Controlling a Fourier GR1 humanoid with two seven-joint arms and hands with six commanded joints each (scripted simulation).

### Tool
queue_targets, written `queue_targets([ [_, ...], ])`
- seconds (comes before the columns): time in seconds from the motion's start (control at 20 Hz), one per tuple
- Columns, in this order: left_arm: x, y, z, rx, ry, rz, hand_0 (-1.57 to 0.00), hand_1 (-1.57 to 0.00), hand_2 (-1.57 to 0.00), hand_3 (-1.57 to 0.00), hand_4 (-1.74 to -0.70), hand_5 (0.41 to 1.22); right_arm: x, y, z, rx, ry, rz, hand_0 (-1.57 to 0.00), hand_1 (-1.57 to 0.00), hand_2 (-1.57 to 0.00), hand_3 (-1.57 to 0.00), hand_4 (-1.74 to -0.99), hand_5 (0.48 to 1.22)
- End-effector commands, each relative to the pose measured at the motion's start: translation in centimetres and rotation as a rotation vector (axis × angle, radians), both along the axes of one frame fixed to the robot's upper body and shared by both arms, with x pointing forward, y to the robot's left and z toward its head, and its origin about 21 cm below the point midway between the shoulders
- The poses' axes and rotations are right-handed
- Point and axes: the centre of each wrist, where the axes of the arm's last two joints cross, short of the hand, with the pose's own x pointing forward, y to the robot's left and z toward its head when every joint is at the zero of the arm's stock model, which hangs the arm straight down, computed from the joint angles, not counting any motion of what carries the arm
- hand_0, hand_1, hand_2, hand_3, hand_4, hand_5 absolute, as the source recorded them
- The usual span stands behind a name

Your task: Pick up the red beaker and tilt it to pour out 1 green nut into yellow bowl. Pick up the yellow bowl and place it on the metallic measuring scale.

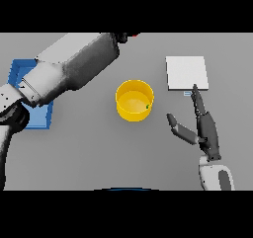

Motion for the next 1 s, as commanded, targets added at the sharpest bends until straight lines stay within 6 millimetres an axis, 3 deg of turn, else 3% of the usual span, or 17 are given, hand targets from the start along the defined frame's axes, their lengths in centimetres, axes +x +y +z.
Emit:
queue_targets([
  [0.0, 0.6, 1.0, 1.5, -0.038, -0.017, 0.01, -1.57, -1.57, -1.57, -1.57, -1.72, 1.221, -0.1, 0.1, 0.1, 0.004, -0.007, 0.009, 0.0, 0.0, 0.0, 0.0, -1.131, 0.553],
  [0.2, 2.7, 5.1, 7.8, -0.379, -0.041, 0.223, -1.57, -1.57, -1.57, -1.57, -1.73, 1.221, 0.3, 0.2, 0.3, 0.021, -0.015, 0.033, 0.0, 0.0, 0.0, 0.0, -1.104, 0.563],
  [0.35, 4.1, 12.2, 11.2, -0.828, 0.065, 0.458, -1.57, -1.57, -1.57, -1.51, -1.73, 1.221, 0.4, 0.3, 0.2, 0.015, -0.016, 0.051, 0.0, 0.0, 0.0, 0.0, -1.105, 0.578],
  [0.4, 4.6, 14.5, 11.1, -0.967, 0.113, 0.521, -1.57, -1.57, -1.57, -1.51, -1.74, 1.221, 0.8, 0.5, 0.3, 0.018, -0.002, 0.047, 0.0, 0.0, 0.0, 0.0, -1.114, 0.578],
  [0.5, 4.9, 19.4, 10.6, -1.203, 0.176, 0.594, -1.57, -1.57, -1.57, -1.53, -1.74, 1.221, 0.8, 0.4, 0.4, 0.007, -0.019, 0.053, 0.0, 0.0, 0.0, 0.0, -1.121, 0.588],
  [0.65, 5.1, 25.1, 7.4, -1.493, 0.199, 0.707, -1.57, -1.57, -1.57, -1.55, -1.74, 1.221, 0.8, 0.3, 0.3, -0.021, -0.001, 0.056, 0.0, 0.0, 0.0, 0.0, -1.127, 0.606],
  [0.8, 4.8, 29.0, 2.4, -1.638, 0.111, 0.886, -1.57, -1.57, -1.57, -1.56, -1.74, 1.221, 0.5, 0.4, 0.1, -0.032, -0.014, 0.079, 0.0, 0.0, 0.0, 0.0, -1.138, 0.626],
  [0.95, 4.1, 31.5, -1.6, -1.849, 0.084, 0.988, -1.57, -1.57, -1.57, -1.57, -1.74, 1.221, 0.6, 0.0, 0.2, -0.032, 0.002, 0.078, 0.0, 0.0, 0.0, 0.0, -1.133, 0.64],
])
